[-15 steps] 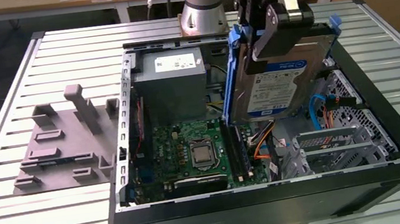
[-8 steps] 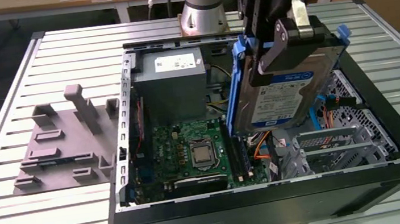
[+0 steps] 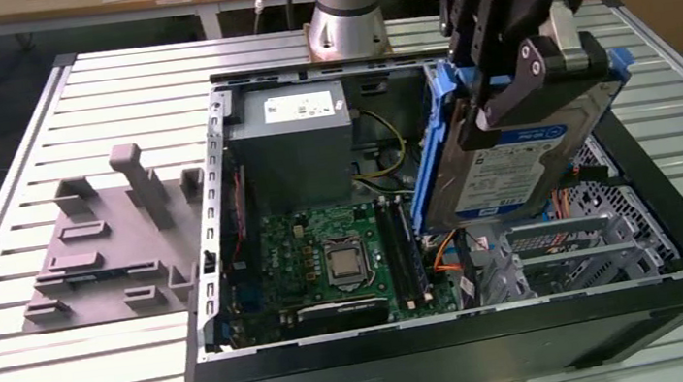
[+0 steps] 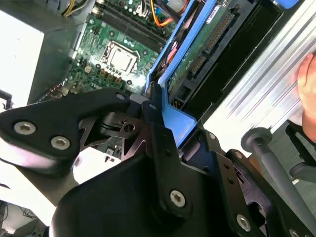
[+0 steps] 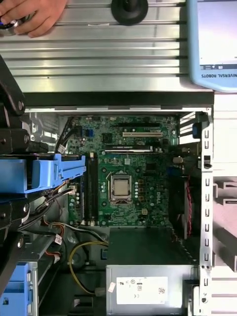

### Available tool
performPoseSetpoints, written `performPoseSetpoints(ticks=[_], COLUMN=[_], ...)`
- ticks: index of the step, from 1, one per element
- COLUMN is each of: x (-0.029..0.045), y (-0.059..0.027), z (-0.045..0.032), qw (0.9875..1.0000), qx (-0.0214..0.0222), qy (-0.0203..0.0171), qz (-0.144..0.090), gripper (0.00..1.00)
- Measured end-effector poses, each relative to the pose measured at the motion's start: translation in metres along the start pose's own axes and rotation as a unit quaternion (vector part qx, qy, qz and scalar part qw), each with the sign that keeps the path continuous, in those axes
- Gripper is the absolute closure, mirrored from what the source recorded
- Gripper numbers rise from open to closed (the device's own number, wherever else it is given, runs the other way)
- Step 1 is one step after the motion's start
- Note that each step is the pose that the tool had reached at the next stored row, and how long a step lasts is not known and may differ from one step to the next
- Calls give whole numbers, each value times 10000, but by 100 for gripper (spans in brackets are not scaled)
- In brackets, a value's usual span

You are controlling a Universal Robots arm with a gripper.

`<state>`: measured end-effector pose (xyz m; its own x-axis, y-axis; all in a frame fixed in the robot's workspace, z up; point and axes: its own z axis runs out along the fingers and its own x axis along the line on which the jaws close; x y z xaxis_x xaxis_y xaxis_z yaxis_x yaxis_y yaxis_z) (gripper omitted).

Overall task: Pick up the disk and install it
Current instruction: 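Insert the disk into the insertion slot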

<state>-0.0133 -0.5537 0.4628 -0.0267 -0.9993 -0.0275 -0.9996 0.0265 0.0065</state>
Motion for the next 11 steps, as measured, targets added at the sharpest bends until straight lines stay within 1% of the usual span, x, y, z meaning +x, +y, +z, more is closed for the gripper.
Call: performPoseSetpoints(ticks=[5,8,11], x=[77,91,96], y=[-16,-50,-114], z=[32,49,64], qw=[10000,10000,10000], qx=[0,0,0], qy=[0,-1,1], qz=[0,0,1], gripper=[64,64,64])
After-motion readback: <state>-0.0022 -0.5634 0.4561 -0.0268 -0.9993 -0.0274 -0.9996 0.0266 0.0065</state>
